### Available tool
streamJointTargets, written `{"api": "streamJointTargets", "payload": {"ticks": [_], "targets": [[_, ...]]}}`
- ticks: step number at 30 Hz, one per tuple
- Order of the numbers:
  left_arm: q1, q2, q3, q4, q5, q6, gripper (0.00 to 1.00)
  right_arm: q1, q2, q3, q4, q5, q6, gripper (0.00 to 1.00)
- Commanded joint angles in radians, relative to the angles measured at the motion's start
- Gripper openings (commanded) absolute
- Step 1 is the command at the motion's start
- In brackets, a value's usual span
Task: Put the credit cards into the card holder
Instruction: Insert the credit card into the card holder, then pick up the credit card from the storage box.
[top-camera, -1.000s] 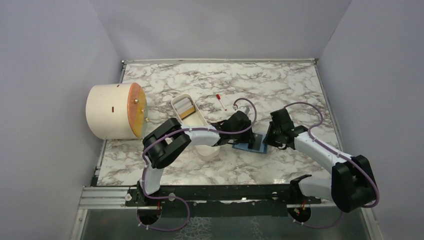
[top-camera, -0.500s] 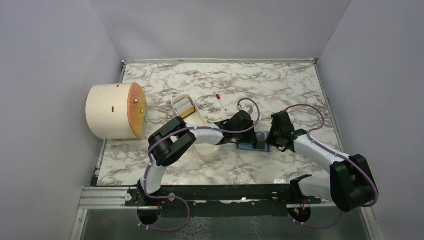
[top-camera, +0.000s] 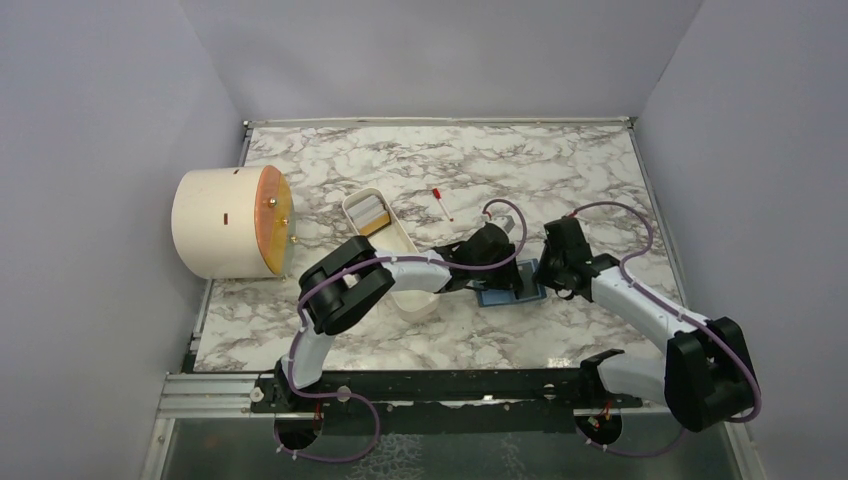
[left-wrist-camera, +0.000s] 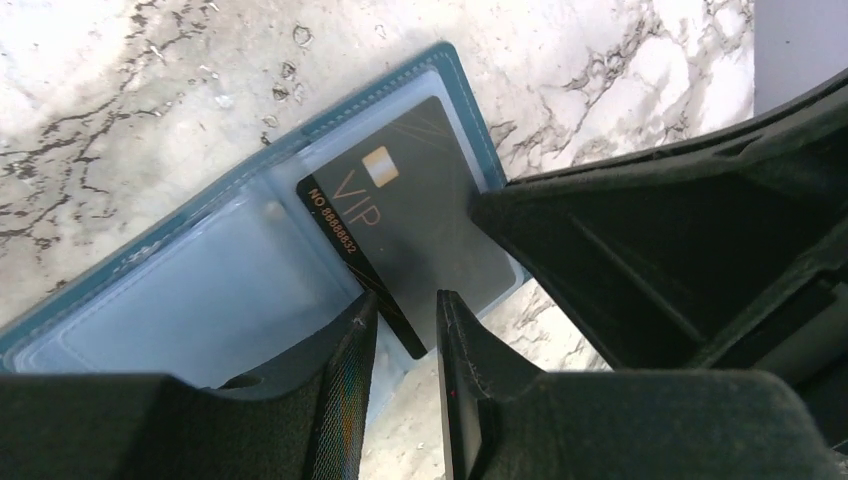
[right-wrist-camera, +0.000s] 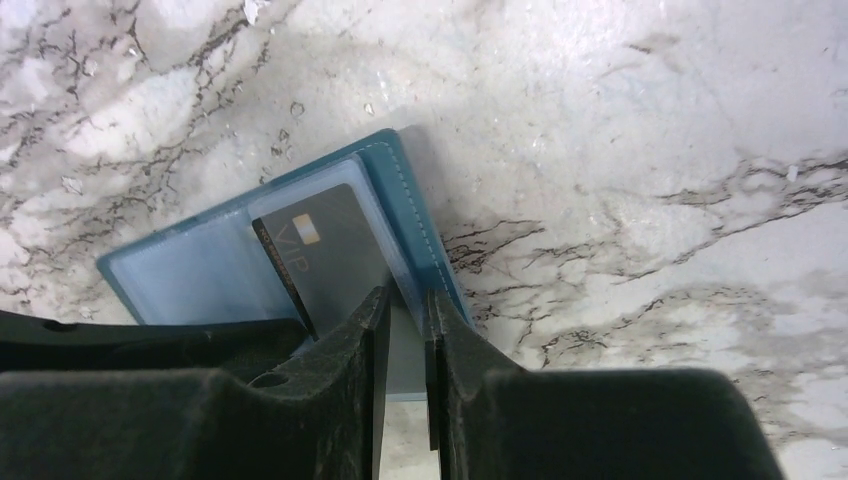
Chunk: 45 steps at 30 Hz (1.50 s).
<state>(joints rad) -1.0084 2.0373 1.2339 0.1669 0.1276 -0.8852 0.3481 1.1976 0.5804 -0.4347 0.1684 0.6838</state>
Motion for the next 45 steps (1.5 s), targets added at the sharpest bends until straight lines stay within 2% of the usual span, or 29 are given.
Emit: {"api": "streamJointTargets", "payload": {"ticks": [1,8,12,18,22,25,30,35,45], "targets": [[-0.01,0.013,0.027,0.034,0.026,0.011,0.31,0.006,-0.002,0.04,-0.026,0.078,-0.007,0.19],[-0.011,0.016,0.019,0.039,0.03,0.01,0.31,0.004,0.013,0.091,-0.058,0.164,-0.021,0.19],[-0.011,-0.003,0.018,0.025,0.022,0.026,0.32,0.005,0.008,0.121,-0.076,0.152,-0.034,0.19],[-0.01,-0.06,0.053,-0.058,0.006,0.129,0.45,0.004,-0.069,0.156,-0.117,0.005,-0.101,0.21],[-0.009,-0.107,0.087,-0.121,-0.022,0.205,0.61,0.004,-0.145,0.167,-0.142,-0.093,-0.12,0.25],[-0.005,-0.129,0.115,-0.19,-0.055,0.255,0.66,0.006,-0.191,0.157,-0.126,-0.167,-0.113,0.26],[0.028,-0.175,0.105,-0.254,-0.082,0.305,0.67,0.006,-0.207,0.107,-0.06,-0.251,-0.087,0.26],[0.077,-0.264,0.069,-0.338,-0.132,0.445,0.66,0.008,-0.199,0.082,-0.036,-0.278,-0.088,0.26],[0.283,-0.47,-0.016,-0.479,-0.14,0.75,0.64,0.026,-0.163,0.038,0.019,-0.326,-0.081,0.25]]}}
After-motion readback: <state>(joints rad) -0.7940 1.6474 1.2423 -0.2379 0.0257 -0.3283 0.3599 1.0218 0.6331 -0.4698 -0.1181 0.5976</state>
